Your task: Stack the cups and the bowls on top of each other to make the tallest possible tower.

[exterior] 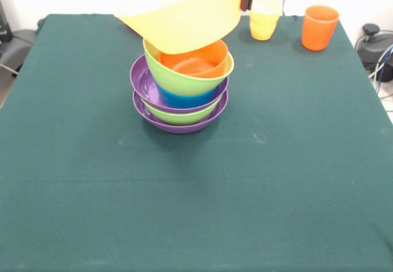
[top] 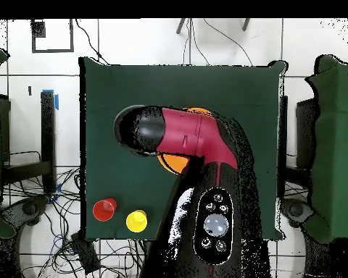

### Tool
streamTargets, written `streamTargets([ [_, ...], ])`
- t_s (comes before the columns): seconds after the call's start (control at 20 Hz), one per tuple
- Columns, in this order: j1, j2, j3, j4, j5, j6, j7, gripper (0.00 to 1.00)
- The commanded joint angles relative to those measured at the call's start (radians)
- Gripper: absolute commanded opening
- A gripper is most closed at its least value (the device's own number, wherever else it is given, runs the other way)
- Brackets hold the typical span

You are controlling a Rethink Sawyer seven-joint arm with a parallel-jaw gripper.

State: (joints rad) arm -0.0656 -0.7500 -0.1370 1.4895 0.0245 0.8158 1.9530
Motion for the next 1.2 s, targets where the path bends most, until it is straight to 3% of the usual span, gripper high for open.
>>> streamTargets([
  [0.05, 0.004, 0.067, 0.048, -0.027, 0.002, 0.024, 0.130, 0.00],
  [1.2, 0.014, 0.102, 0.052, 0.025, 0.019, -0.101, 0.159, 0.00],
])
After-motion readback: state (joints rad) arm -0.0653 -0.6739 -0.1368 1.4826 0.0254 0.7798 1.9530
